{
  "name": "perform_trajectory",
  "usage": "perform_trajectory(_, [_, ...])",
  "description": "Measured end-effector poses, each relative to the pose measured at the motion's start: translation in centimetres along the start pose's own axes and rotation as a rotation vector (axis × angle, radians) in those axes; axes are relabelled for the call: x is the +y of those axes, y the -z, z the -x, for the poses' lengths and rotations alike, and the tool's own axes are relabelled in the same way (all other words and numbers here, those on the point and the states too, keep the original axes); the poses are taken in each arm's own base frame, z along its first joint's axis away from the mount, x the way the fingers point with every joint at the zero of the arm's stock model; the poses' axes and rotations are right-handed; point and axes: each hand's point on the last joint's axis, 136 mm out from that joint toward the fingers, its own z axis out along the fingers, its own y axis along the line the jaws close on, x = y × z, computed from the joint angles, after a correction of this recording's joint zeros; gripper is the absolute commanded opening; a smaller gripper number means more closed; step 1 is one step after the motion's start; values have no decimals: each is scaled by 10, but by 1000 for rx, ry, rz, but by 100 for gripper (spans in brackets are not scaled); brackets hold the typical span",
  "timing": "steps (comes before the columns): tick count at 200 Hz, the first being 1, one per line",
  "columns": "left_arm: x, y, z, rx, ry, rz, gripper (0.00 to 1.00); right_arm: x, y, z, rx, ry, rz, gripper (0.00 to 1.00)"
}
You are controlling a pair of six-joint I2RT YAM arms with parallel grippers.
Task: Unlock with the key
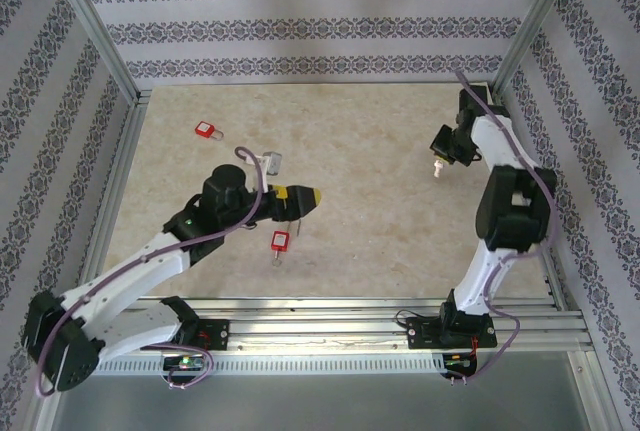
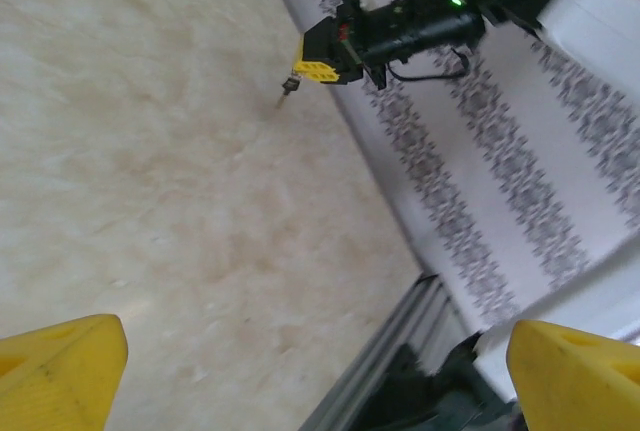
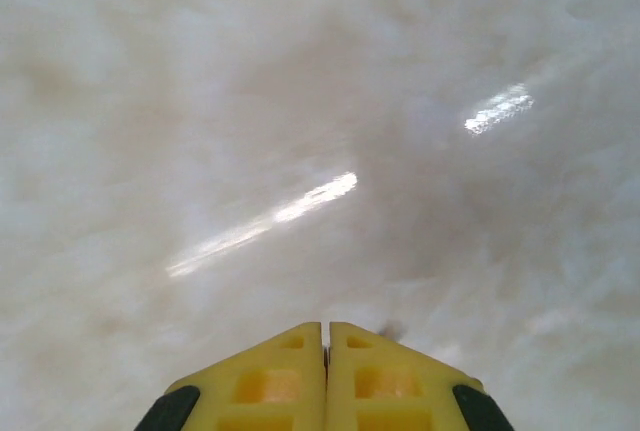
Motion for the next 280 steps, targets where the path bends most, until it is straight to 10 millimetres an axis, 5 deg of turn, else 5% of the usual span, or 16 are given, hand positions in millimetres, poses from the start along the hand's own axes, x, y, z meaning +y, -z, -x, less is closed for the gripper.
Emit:
perform_trajectory(24, [-3,-24,12,-38,148,-63,92,52,62,-14,-127,46,180,0])
perform_trajectory(46, [-6,-46,20,-62,320,-127,90,94,99,-45,-176,89,322,0])
perform_trajectory(101, [-12,-84,19,-85,700,-242,88,157,113,-125,-126,186,464,0])
perform_trajectory(136, [-18,-87,26,-131,830,-288,88,171,123,-158,-121,228,503,0])
perform_trajectory(206, [-15,-86,34,-182,930,-301,86,177,133,-192,-125,255,559,0])
perform_trajectory(280, [12,-94,18,-192,969,-227,76,187,146,-215,-125,305,611,0])
